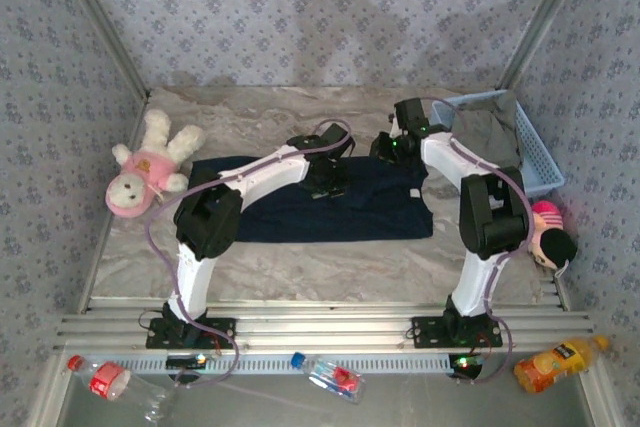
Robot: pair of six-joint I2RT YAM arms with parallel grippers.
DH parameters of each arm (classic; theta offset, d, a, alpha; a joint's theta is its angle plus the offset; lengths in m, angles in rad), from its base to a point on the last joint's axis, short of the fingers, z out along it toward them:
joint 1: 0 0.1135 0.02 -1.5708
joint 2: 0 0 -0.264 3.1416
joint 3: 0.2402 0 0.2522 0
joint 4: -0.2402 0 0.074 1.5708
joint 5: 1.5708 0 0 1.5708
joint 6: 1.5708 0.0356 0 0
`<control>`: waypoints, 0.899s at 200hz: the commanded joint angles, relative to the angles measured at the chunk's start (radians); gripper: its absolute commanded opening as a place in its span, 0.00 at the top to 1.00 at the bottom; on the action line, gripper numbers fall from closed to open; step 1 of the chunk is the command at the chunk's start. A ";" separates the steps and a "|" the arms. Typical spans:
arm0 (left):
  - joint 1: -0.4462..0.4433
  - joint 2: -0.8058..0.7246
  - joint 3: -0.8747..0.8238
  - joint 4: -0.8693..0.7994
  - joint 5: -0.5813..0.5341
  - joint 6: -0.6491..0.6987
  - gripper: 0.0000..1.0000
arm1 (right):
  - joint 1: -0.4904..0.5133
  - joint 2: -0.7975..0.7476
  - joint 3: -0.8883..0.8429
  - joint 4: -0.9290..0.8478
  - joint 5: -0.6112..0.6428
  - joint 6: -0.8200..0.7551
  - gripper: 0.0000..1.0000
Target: Fold and stack the mixed laundry pile
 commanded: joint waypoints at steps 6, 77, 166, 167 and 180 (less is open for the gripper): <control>0.015 -0.008 -0.004 0.011 0.010 -0.016 0.99 | -0.002 -0.143 -0.126 -0.111 0.021 -0.037 0.72; 0.025 0.021 0.034 0.002 0.035 -0.003 0.98 | 0.030 -0.206 -0.337 -0.055 0.002 0.018 0.85; 0.025 0.011 0.015 0.007 0.035 -0.014 0.98 | 0.065 -0.045 -0.186 -0.082 0.118 -0.070 0.82; 0.025 0.011 0.015 0.008 0.035 -0.014 0.98 | 0.066 -0.044 -0.184 -0.082 0.119 -0.070 0.82; 0.026 0.013 0.012 0.011 0.035 -0.017 0.98 | 0.070 -0.027 -0.164 -0.078 0.132 -0.072 0.81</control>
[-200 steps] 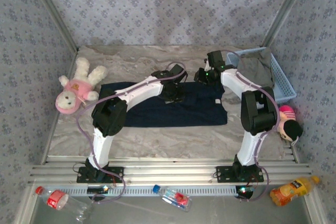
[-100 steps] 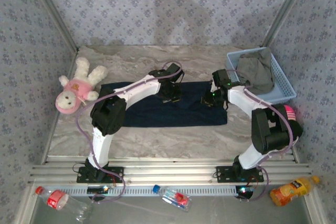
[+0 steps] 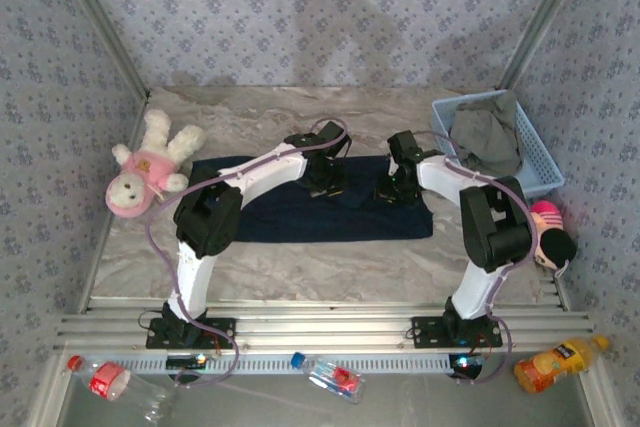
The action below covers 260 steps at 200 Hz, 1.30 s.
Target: Fold and stack the mixed laundry pile
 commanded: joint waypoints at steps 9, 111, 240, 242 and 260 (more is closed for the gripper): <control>0.006 0.001 0.011 0.003 0.013 -0.014 0.98 | 0.009 0.045 0.068 -0.014 0.058 -0.033 0.79; 0.008 0.012 0.028 -0.002 0.012 -0.015 0.97 | 0.045 0.064 0.069 -0.056 0.062 -0.001 0.86; 0.024 0.000 0.064 -0.034 0.002 0.028 0.97 | -0.070 -0.040 0.180 -0.192 -0.102 0.021 1.00; 0.025 -0.001 0.064 -0.034 0.003 0.030 0.97 | -0.072 -0.044 0.178 -0.197 -0.108 0.023 1.00; 0.024 -0.007 0.057 -0.040 0.024 0.042 0.97 | -0.091 -0.084 0.154 -0.241 -0.161 0.031 1.00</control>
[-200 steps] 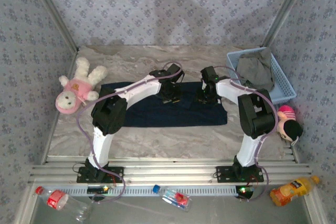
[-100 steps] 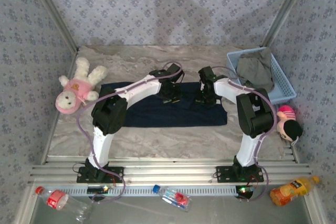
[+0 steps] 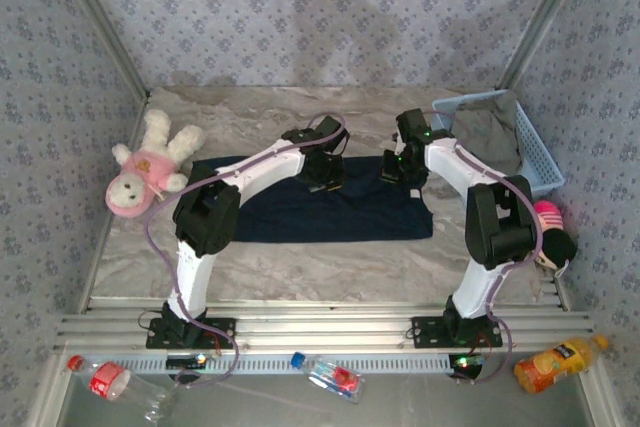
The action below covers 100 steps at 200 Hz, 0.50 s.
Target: Fold and stack the mixed laundry pile
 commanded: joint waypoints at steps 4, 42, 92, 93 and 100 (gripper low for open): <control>0.003 -0.012 0.021 -0.029 0.028 0.032 0.97 | -0.029 -0.089 -0.031 -0.099 -0.114 0.031 1.00; 0.000 -0.041 -0.044 -0.029 0.048 0.063 0.96 | -0.039 -0.246 -0.213 -0.128 -0.197 0.078 1.00; -0.018 -0.082 -0.151 -0.006 0.049 0.052 0.95 | -0.013 -0.426 -0.484 -0.053 -0.209 0.232 1.00; -0.018 -0.083 -0.152 -0.006 0.048 0.052 0.95 | -0.013 -0.428 -0.487 -0.050 -0.210 0.236 1.00; -0.023 -0.090 -0.161 -0.008 0.045 0.051 0.95 | -0.013 -0.439 -0.511 -0.026 -0.206 0.258 1.00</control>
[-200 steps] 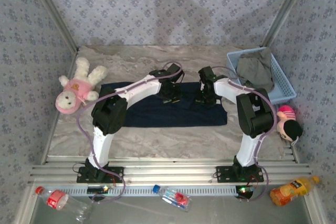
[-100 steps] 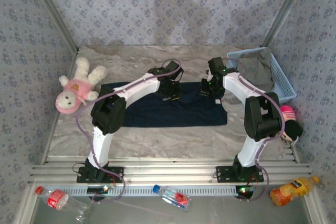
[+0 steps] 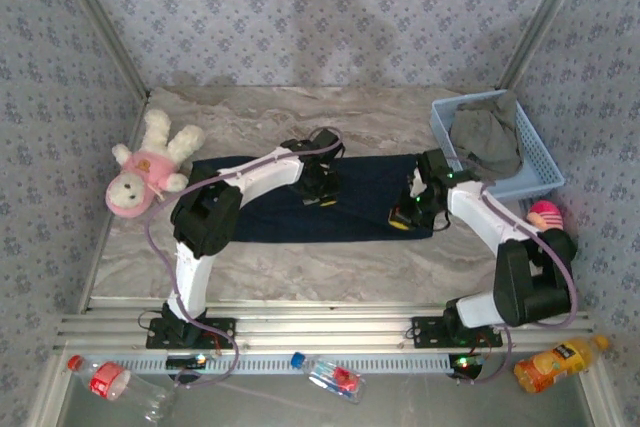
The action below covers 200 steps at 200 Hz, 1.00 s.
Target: Fold and stack the mixed laundry pile
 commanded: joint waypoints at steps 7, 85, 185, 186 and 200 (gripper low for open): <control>-0.022 -0.076 -0.039 -0.012 -0.001 0.006 0.95 | 0.004 -0.065 -0.093 0.063 -0.018 0.131 0.99; 0.001 -0.252 -0.107 -0.114 -0.196 0.047 0.43 | -0.041 -0.161 -0.004 -0.032 0.219 0.071 0.48; 0.070 -0.120 -0.260 -0.095 -0.333 0.242 0.60 | 0.135 0.271 0.121 0.207 0.278 0.189 0.55; 0.070 -0.119 -0.262 -0.094 -0.332 0.240 0.61 | 0.135 0.276 0.122 0.207 0.278 0.188 0.55; 0.067 -0.110 -0.285 -0.071 -0.301 0.211 0.61 | 0.126 0.358 0.183 0.177 0.280 0.179 0.55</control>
